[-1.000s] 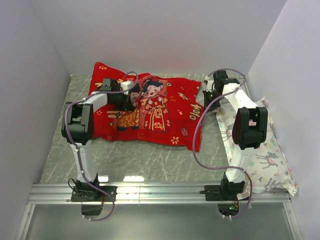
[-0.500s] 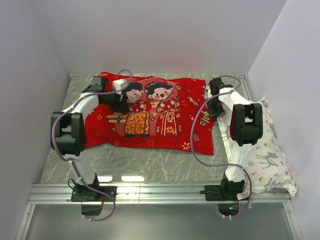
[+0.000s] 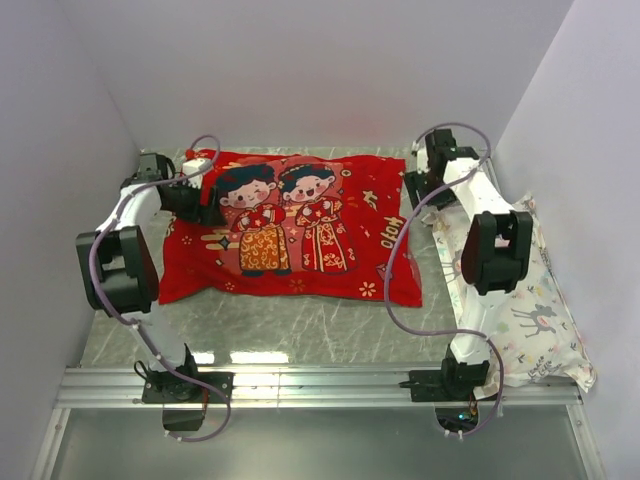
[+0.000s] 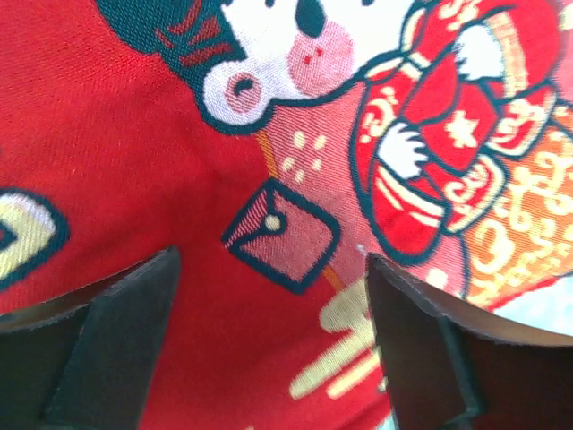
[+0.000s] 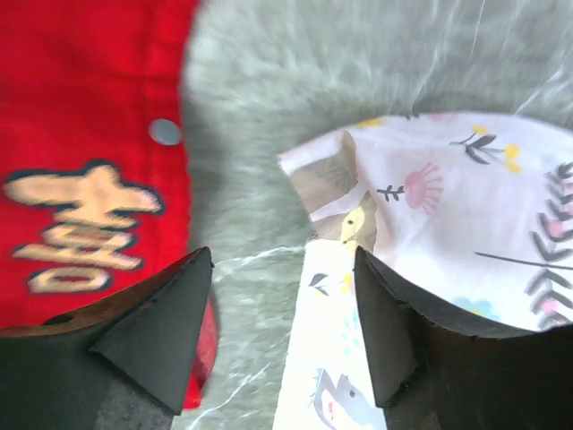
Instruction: Put the pillow into the pillowcase
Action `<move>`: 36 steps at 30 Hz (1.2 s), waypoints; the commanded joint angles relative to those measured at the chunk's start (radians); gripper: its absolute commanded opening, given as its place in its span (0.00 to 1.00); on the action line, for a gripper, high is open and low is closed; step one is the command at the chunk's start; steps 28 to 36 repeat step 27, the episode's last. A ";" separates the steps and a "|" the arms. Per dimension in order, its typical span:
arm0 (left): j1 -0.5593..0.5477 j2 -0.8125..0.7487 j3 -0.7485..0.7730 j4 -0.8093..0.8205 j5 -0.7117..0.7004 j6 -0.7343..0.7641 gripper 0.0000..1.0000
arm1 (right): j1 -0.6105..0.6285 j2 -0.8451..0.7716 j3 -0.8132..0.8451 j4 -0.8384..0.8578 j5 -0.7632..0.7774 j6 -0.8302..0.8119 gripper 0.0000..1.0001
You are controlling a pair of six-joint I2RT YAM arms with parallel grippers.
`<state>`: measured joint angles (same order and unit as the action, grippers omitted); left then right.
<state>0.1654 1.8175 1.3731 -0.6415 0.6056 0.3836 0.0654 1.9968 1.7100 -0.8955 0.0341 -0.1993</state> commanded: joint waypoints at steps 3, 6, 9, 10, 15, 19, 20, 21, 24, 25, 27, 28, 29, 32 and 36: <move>0.025 -0.135 0.128 -0.047 0.069 -0.047 0.99 | 0.010 -0.121 0.169 -0.045 -0.297 0.050 0.74; 0.029 -0.158 0.153 -0.037 0.043 -0.142 0.99 | 0.010 -0.157 0.157 -0.042 -0.374 0.083 0.77; 0.054 -0.167 0.158 -0.021 0.010 -0.239 0.99 | 0.008 -0.259 0.038 0.004 -0.431 0.093 0.82; 0.062 -0.167 0.155 -0.027 0.005 -0.248 0.99 | 0.008 -0.324 -0.005 0.045 -0.434 0.092 0.84; 0.106 -0.181 0.081 -0.041 -0.024 -0.261 0.99 | -0.004 -0.476 -0.306 0.125 -0.425 0.086 0.93; 0.099 -0.273 -0.078 0.048 -0.130 -0.239 0.99 | -0.007 -0.590 -0.476 0.205 -0.413 0.098 0.94; 0.095 -0.283 -0.095 0.057 -0.153 -0.233 0.99 | -0.007 -0.602 -0.519 0.216 -0.412 0.109 0.94; 0.091 -0.293 -0.107 0.066 -0.173 -0.227 0.99 | -0.009 -0.613 -0.538 0.227 -0.415 0.112 0.94; 0.085 -0.313 -0.146 0.077 -0.199 -0.204 0.99 | -0.007 -0.642 -0.590 0.244 -0.418 0.126 0.94; 0.082 -0.319 -0.169 0.098 -0.213 -0.201 0.99 | -0.007 -0.654 -0.601 0.253 -0.413 0.126 0.94; 0.053 -0.342 -0.183 0.111 -0.254 -0.189 1.00 | -0.007 -0.667 -0.633 0.262 -0.393 0.127 0.95; 0.053 -0.342 -0.183 0.111 -0.254 -0.189 1.00 | -0.007 -0.667 -0.633 0.262 -0.393 0.127 0.95; 0.053 -0.342 -0.183 0.111 -0.254 -0.189 1.00 | -0.007 -0.667 -0.633 0.262 -0.393 0.127 0.95; 0.053 -0.342 -0.183 0.111 -0.254 -0.189 1.00 | -0.007 -0.667 -0.633 0.262 -0.393 0.127 0.95; 0.053 -0.342 -0.183 0.111 -0.254 -0.189 1.00 | -0.007 -0.667 -0.633 0.262 -0.393 0.127 0.95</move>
